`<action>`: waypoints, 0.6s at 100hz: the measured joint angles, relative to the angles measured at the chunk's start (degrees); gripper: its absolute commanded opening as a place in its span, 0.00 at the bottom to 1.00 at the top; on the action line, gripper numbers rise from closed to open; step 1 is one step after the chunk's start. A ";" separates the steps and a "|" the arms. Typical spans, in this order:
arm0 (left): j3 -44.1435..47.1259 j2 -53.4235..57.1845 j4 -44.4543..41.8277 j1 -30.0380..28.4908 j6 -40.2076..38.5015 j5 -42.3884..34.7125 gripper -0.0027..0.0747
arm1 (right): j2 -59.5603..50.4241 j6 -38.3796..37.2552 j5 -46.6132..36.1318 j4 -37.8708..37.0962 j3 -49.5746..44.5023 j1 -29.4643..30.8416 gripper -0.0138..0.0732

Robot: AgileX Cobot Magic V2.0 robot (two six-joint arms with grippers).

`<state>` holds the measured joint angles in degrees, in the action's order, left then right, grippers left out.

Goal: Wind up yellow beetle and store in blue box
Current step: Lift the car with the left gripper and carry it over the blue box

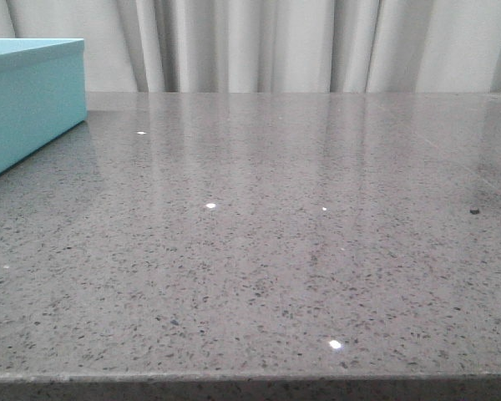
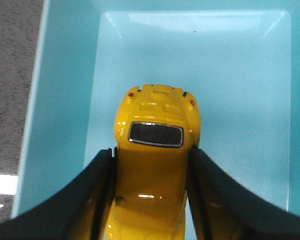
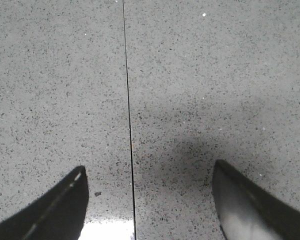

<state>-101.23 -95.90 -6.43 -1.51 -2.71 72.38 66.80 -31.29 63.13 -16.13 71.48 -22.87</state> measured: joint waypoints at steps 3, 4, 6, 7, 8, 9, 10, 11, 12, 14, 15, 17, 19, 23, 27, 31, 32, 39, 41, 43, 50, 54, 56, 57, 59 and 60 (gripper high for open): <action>0.14 -0.83 0.55 -0.05 0.00 0.00 0.19 | 0.00 0.00 0.00 0.00 0.00 0.00 0.76; 0.12 -1.23 0.68 -0.05 0.00 0.00 0.19 | 0.00 0.00 0.00 0.00 0.00 0.00 0.76; 0.12 -1.85 0.98 -0.05 0.00 0.00 0.19 | 0.00 0.00 0.00 0.00 0.00 0.00 0.76; 0.12 -2.06 1.12 -0.05 0.00 0.00 0.19 | 0.00 0.00 0.00 0.00 0.00 0.00 0.76; 0.12 -2.27 1.27 -0.05 0.00 0.00 0.19 | 0.00 0.00 0.00 0.00 0.00 0.00 0.76; 0.12 -2.68 1.26 -0.05 0.00 -0.10 0.19 | 0.00 0.00 0.00 0.00 0.00 0.00 0.76; 0.12 -2.88 1.39 -0.05 0.00 -0.11 0.19 | 0.00 0.00 0.00 0.00 0.00 0.00 0.76; 0.12 -3.29 1.52 -0.05 0.00 -0.11 0.19 | 0.00 0.00 0.00 0.00 0.00 0.00 0.76; 0.12 -3.50 1.53 -0.05 0.00 -0.11 0.19 | 0.00 0.00 0.00 0.00 0.00 0.00 0.76; 0.12 -4.09 1.69 -0.05 0.00 -0.20 0.19 | 0.00 0.00 0.00 0.00 0.00 0.00 0.76; 0.12 -4.30 1.84 -0.05 0.00 -0.20 0.19 | 0.00 0.00 0.00 0.00 0.00 0.00 0.76; 0.12 -4.89 1.84 -0.05 0.00 -0.23 0.19 | 0.00 0.00 0.00 0.00 0.00 0.00 0.76; 0.12 -5.49 1.97 -0.05 0.00 -0.34 0.19 | 0.00 0.00 0.00 0.00 0.00 0.00 0.76; 0.12 -6.61 1.97 -0.05 0.00 -0.46 0.19 | 0.00 0.00 0.00 0.00 0.00 0.00 0.76; 0.12 -7.61 1.97 -0.05 0.00 -0.46 0.19 | 0.00 0.00 -0.03 0.00 0.00 0.00 0.76; 0.12 -8.35 1.97 -0.05 0.00 -0.54 0.19 | 0.00 0.00 -0.14 0.00 0.00 0.00 0.76; 0.12 -8.64 1.97 -0.05 0.00 -0.54 0.19 | 0.00 0.00 -0.13 0.00 0.00 0.00 0.76; 0.12 -9.91 1.97 -0.05 0.00 -0.59 0.19 | 0.00 0.00 -0.24 0.00 0.00 0.00 0.76; 0.12 -10.23 2.09 -0.05 0.00 -0.59 0.19 | 0.00 0.00 -0.24 0.00 0.00 0.00 0.76; 0.12 -10.43 2.09 -0.05 0.00 -0.59 0.19 | 0.00 0.00 -0.24 0.00 0.00 0.00 0.76; 0.12 -11.00 2.20 -0.05 0.00 -0.68 0.21 | 0.00 0.00 -0.44 0.00 0.00 0.00 0.76; 0.12 -11.12 2.32 -0.05 0.00 -0.72 0.23 | 0.00 0.00 -0.60 0.00 0.00 0.00 0.76; 0.12 -11.12 2.32 -0.05 0.00 -0.72 0.25 | 0.00 0.00 -0.59 0.00 0.00 0.00 0.76; 0.12 -11.22 2.32 -0.05 0.00 -0.72 0.27 | 0.00 0.00 -0.73 0.00 0.00 0.00 0.76; 0.12 -11.22 2.32 -0.05 0.00 -0.83 0.29 | 0.00 0.00 -0.71 0.00 0.00 0.00 0.76; 0.12 -11.22 2.32 -0.05 0.00 -0.82 0.30 | 0.00 0.00 -0.82 0.00 0.00 0.00 0.76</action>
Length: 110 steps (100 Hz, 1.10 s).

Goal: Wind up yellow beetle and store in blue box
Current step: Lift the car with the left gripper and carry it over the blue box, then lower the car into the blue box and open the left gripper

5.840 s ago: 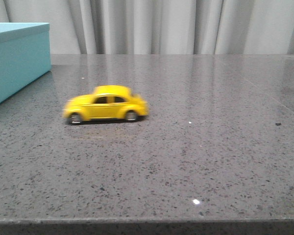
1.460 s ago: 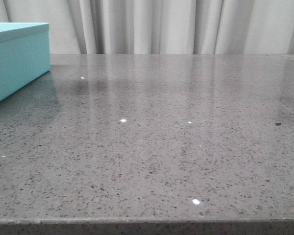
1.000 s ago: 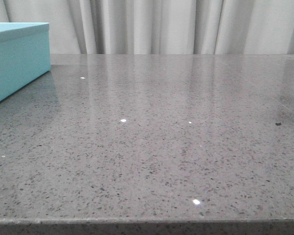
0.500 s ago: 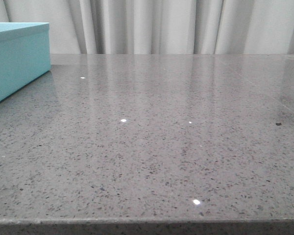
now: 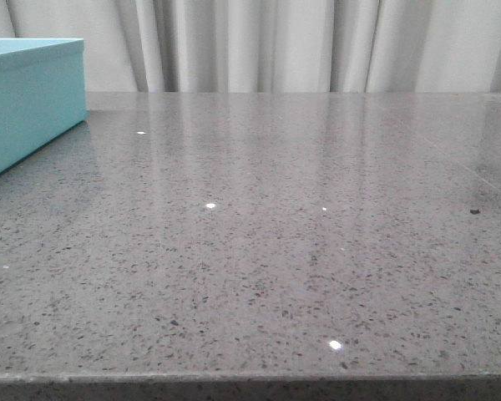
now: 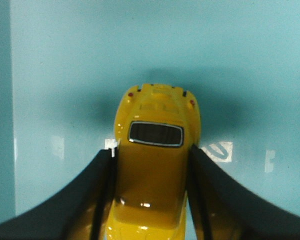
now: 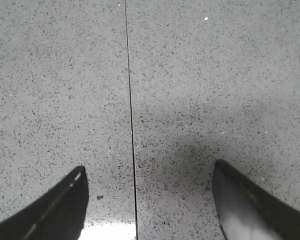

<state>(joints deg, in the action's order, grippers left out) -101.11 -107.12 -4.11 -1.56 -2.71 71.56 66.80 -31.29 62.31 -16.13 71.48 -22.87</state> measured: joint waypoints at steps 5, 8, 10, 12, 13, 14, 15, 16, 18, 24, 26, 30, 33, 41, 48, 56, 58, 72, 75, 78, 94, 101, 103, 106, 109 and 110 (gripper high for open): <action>0.00 0.00 0.00 0.00 0.00 0.00 0.37 | 0.00 0.00 -0.13 0.00 0.00 0.00 0.76; 0.00 0.00 0.00 0.00 0.10 0.00 0.42 | 0.00 0.00 -0.23 0.00 0.00 0.00 0.76; 0.00 0.00 0.00 0.00 0.10 0.00 0.44 | 0.00 0.00 -0.23 0.00 0.00 0.00 0.76; 0.00 0.00 0.00 0.00 0.10 0.00 0.47 | 0.00 0.00 -0.23 0.00 0.00 0.00 0.76; 0.00 0.00 0.00 0.00 0.10 0.00 0.48 | 0.00 0.00 -0.23 0.00 0.00 0.00 0.76; 0.00 0.00 0.00 0.00 0.10 0.00 0.49 | 0.00 0.00 -0.23 0.00 0.00 0.00 0.76; 0.00 0.00 0.00 0.00 0.10 0.00 0.50 | 0.00 0.00 -0.23 0.00 0.00 0.00 0.76; 0.00 0.00 0.00 0.00 0.10 0.00 0.51 | 0.00 0.00 -0.23 0.00 0.00 0.00 0.76; 0.00 0.00 0.00 0.00 0.10 0.00 0.52 | 0.00 0.00 -0.23 0.00 0.00 0.00 0.76; 0.00 0.00 0.00 0.00 0.10 0.00 0.54 | 0.00 0.00 -0.23 0.00 0.00 0.00 0.76; 0.00 0.00 0.00 0.00 0.10 0.00 0.54 | 0.00 0.00 -0.23 0.00 0.00 0.00 0.76; 0.00 0.00 0.00 0.00 0.10 -0.04 0.54 | 0.00 0.00 -0.35 0.00 0.00 0.00 0.76; 0.00 0.00 0.00 0.00 0.10 -0.13 0.54 | 0.00 0.00 -0.35 0.00 0.00 0.00 0.76; 0.00 0.00 0.00 0.00 0.10 -0.13 0.54 | 0.00 0.00 -0.47 0.00 0.00 0.00 0.76; 0.00 0.00 0.00 0.00 0.10 -0.13 0.54 | 0.00 0.00 -0.47 0.00 0.00 0.00 0.76; -0.49 0.00 0.00 0.00 0.10 -0.13 0.54 | 0.00 0.00 -0.56 0.00 0.00 0.00 0.76; -0.65 0.00 0.00 0.00 0.10 -0.13 0.54 | 0.00 0.00 -0.58 0.00 0.00 0.00 0.76; -1.13 0.66 0.50 0.00 0.22 -0.17 0.53 | -0.23 0.00 -1.07 0.00 0.00 0.00 0.76; -1.13 1.00 0.73 0.00 0.33 -0.17 0.52 | -0.41 0.00 -1.21 0.00 -0.10 0.00 0.76; -1.13 1.41 0.97 0.00 0.44 -0.17 0.50 | -0.76 0.00 -1.37 0.00 -0.40 0.00 0.76; -1.13 5.13 3.29 0.00 0.79 -0.40 0.26 | -4.40 0.10 -3.19 -0.85 -3.39 0.00 0.75; -1.13 7.14 4.11 0.00 0.99 -0.30 0.12 | -6.41 0.10 -3.99 -1.58 -5.50 0.00 0.74; -1.13 7.76 4.11 0.00 1.14 -0.29 0.08 | -7.06 0.10 -4.34 -1.75 -5.97 0.00 0.74; -1.13 8.59 4.46 0.00 1.43 -0.20 0.03 | -7.98 0.10 -4.83 -2.04 -7.15 0.00 0.72; -1.13 9.66 4.85 0.00 1.86 -0.17 0.01 | -9.19 0.10 -5.36 -2.17 -8.14 0.00 0.69; -1.13 9.87 4.85 0.00 1.87 -0.17 0.01 | -9.43 0.10 -5.58 -2.17 -8.39 0.00 0.68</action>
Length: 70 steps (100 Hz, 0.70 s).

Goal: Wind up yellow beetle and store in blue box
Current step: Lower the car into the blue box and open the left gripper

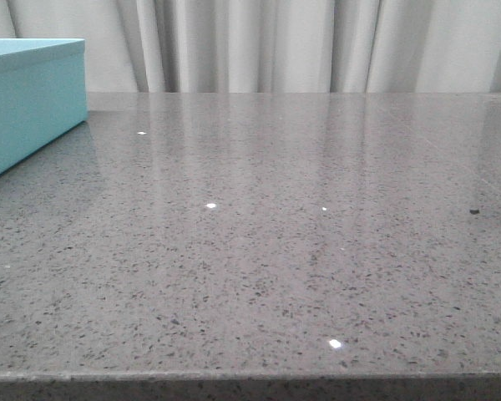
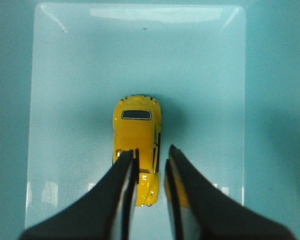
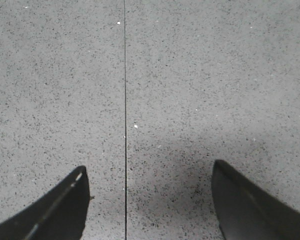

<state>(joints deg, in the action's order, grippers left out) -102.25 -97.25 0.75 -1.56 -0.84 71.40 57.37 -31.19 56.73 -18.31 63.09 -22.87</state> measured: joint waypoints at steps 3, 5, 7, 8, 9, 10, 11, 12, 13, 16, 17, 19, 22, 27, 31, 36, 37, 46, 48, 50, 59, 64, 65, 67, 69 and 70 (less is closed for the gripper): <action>0.00 0.85 0.30 0.00 0.31 0.12 0.01 | -0.99 0.07 -0.48 -0.09 -1.25 0.00 0.65; 0.00 1.47 0.59 0.00 0.42 0.23 0.01 | -1.74 0.07 -0.80 -0.09 -1.98 0.00 0.62; 0.00 2.08 0.81 0.00 0.84 0.22 0.01 | -2.49 0.07 -1.06 -0.09 -2.45 0.00 0.59; 0.00 2.28 1.09 0.00 0.84 0.22 0.01 | -3.00 0.07 -1.21 -0.09 -2.92 0.00 0.58; 0.00 2.68 1.21 0.00 0.84 0.22 0.01 | -3.26 0.07 -1.44 -0.09 -3.15 0.00 0.56; 0.00 2.90 1.23 0.00 0.84 0.32 0.01 | -3.52 0.07 -1.55 -0.09 -3.60 0.00 0.55; 0.00 3.29 1.49 0.00 1.18 0.32 0.01 | -4.04 0.07 -1.78 -0.12 -3.82 0.00 0.53; 0.00 3.49 1.59 0.00 1.34 0.32 0.01 | -4.30 0.07 -1.90 -0.12 -4.27 0.00 0.52; 0.00 3.92 1.87 0.00 1.36 0.32 0.01 | -4.81 0.07 -2.02 -0.12 -4.47 0.00 0.50; 0.00 4.74 2.26 0.00 1.65 0.45 0.01 | -5.80 0.07 -2.50 -0.22 -5.29 0.00 0.45; 0.00 4.97 2.28 0.00 1.83 0.45 0.01 | -6.03 0.07 -2.60 -0.22 -5.69 0.00 0.43; 0.00 5.60 2.64 0.00 1.96 0.45 0.01 | -6.74 0.07 -2.79 -0.22 -6.24 0.00 0.40; 0.00 6.49 3.10 0.00 2.29 0.45 0.01 | -7.96 0.07 -3.12 -0.22 -6.96 0.00 0.35; 0.00 8.29 3.78 0.00 2.87 0.53 0.01 | -9.65 0.07 -3.74 -0.25 -8.11 0.00 0.25; 0.00 9.44 4.41 0.00 3.15 0.64 0.01 | -10.87 0.07 -4.34 -0.25 -9.10 0.00 0.19; 0.40 11.21 5.51 0.00 3.69 0.58 0.01 | -12.87 0.07 -5.09 -0.35 -10.22 0.00 0.12; 0.42 11.75 5.64 0.00 3.93 0.58 0.01 | -13.13 0.07 -5.26 -0.34 -10.35 0.00 0.10; 3.08 15.75 7.73 0.00 4.56 0.24 0.01 | -16.26 0.07 -6.41 -0.45 -12.23 0.00 0.09; 3.98 16.78 8.18 0.00 4.71 -0.05 0.01 | -17.02 0.07 -6.53 -0.45 -12.62 0.00 0.08; 5.00 17.50 8.56 0.00 4.84 -0.41 0.01 | -17.77 0.07 -6.88 -0.45 -13.02 0.00 0.08; 10.01 22.47 9.20 0.00 4.94 -2.65 0.01 | -20.49 0.07 -8.12 -0.68 -14.76 0.00 0.08; 14.12 25.39 9.42 0.00 4.94 -4.27 0.01 | -22.05 0.21 -8.53 -0.77 -15.61 0.00 0.08; 14.66 26.25 9.41 0.00 4.94 -4.56 0.01 | -22.23 0.21 -8.65 -0.80 -15.72 0.00 0.08; 16.35 27.56 9.44 0.00 4.94 -5.44 0.01 | -22.77 0.21 -8.65 -0.80 -16.06 0.00 0.08; 18.12 28.86 9.54 0.00 4.94 -6.38 0.01 | -23.30 0.21 -8.80 -0.80 -16.39 0.00 0.08; 18.70 29.31 9.57 0.00 4.94 -6.73 0.01 | -23.47 0.21 -8.92 -0.80 -16.50 0.00 0.08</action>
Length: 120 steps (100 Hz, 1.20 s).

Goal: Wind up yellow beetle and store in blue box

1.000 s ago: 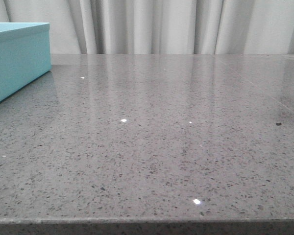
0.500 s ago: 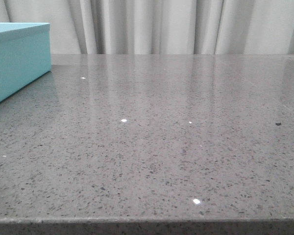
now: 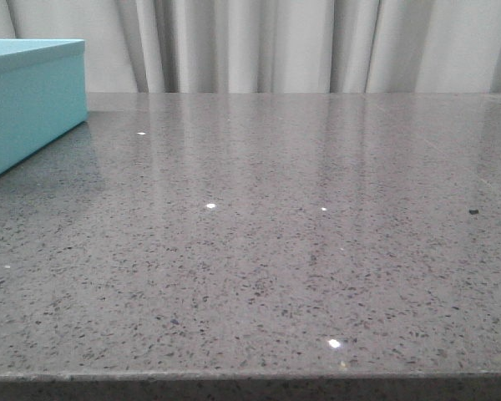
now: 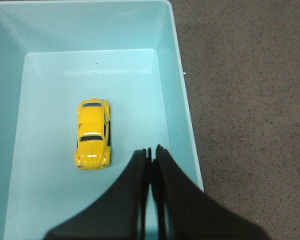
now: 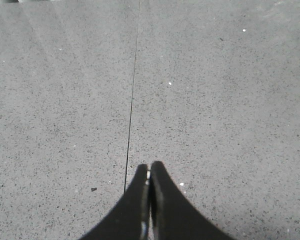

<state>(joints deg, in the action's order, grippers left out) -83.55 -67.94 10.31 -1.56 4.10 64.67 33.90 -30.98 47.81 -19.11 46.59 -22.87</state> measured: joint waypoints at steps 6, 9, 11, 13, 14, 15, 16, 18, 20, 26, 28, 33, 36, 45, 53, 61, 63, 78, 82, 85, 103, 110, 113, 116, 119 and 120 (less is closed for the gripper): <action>5.62 4.15 0.39 0.00 0.12 -3.22 0.01 | -1.49 0.00 -0.60 -0.10 -1.03 0.00 0.08; 8.19 6.07 0.66 0.00 0.12 -4.77 0.01 | -2.11 0.00 -1.13 -0.10 -1.51 0.00 0.08; 10.15 7.51 0.68 0.00 0.25 -5.97 0.01 | -2.59 0.00 -1.37 -0.10 -1.87 0.00 0.08; 12.12 8.93 0.84 0.00 0.38 -7.24 0.01 | -3.05 0.00 -1.69 -0.10 -2.26 0.00 0.08; 12.77 9.40 0.94 0.00 0.50 -7.65 0.01 | -3.19 0.00 -1.97 -0.10 -2.41 0.00 0.08; 13.44 9.89 1.04 0.00 0.52 -8.46 0.01 | -3.51 0.00 -2.12 -0.10 -2.70 0.00 0.08; 14.76 10.85 1.09 0.00 0.69 -8.89 0.01 | -3.68 0.00 -2.39 -0.10 -2.84 0.00 0.08; 16.72 12.29 1.22 0.00 0.83 -10.13 0.01 | -4.12 0.00 -2.79 -0.10 -3.29 0.00 0.08; 18.71 13.71 1.33 0.00 0.98 -11.36 0.01 | -4.59 0.00 -3.09 -0.10 -3.78 0.00 0.08; 23.96 17.55 1.47 0.00 1.37 -14.52 0.01 | -5.71 0.00 -4.52 -0.10 -5.25 0.00 0.08; 25.90 18.99 1.58 0.00 1.35 -15.72 0.01 | -6.11 0.00 -4.93 -0.10 -5.59 0.00 0.08; 30.39 22.49 1.71 0.00 1.50 -18.39 0.01 | -6.98 0.00 -5.86 -0.12 -6.90 0.00 0.08; 32.82 24.51 1.81 0.00 1.48 -20.18 0.01 | -7.60 0.00 -6.38 -0.22 -7.61 0.00 0.08; 39.98 31.06 1.94 0.00 1.48 -23.93 0.01 | -9.11 0.00 -7.39 -0.35 -9.91 0.00 0.08; 45.31 36.71 2.16 0.00 1.48 -25.83 0.01 | -10.40 0.09 -8.33 -0.35 -11.82 0.00 0.08; 49.23 41.21 2.28 0.00 1.48 -26.58 0.01 | -11.78 0.09 -9.84 -0.35 -13.80 0.00 0.08; 50.15 42.35 2.28 0.00 1.48 -26.74 0.01 | -12.16 0.09 -10.23 -0.46 -14.10 0.00 0.08; 54.65 48.87 2.52 0.00 1.48 -26.87 0.01 | -14.29 0.09 -11.46 -0.46 -15.83 0.00 0.08; 55.09 50.14 2.77 0.00 1.48 -26.87 0.01 | -14.40 0.09 -11.46 -0.46 -15.92 0.00 0.08; 55.25 50.77 3.15 0.00 1.48 -26.87 0.01 | -14.50 0.09 -11.46 -0.46 -15.92 0.00 0.08; 55.48 51.73 3.66 0.00 1.48 -26.87 0.01 | -14.50 0.09 -10.62 -0.46 -15.92 0.00 0.08; 55.48 51.73 3.74 0.00 1.48 -26.87 0.01 | -14.50 0.09 -10.51 -0.46 -15.92 0.00 0.08; 55.48 51.73 3.74 0.00 1.48 -26.87 0.01 | -14.50 0.09 -10.51 -0.46 -15.92 0.00 0.08; 55.48 51.73 3.74 0.00 1.48 -26.87 0.01 | -14.50 0.09 -10.51 -0.46 -15.92 0.00 0.08; 55.48 51.73 3.74 0.00 1.48 -26.87 0.01 | -14.50 0.09 -10.41 -0.46 -15.92 0.00 0.08; 55.48 51.73 3.74 0.00 1.48 -26.87 0.01 | -14.50 0.09 -10.41 -0.46 -15.92 0.00 0.08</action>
<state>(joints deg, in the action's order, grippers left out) -28.07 -16.22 14.05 -1.56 5.58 37.80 19.41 -30.89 37.40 -19.57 30.67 -22.87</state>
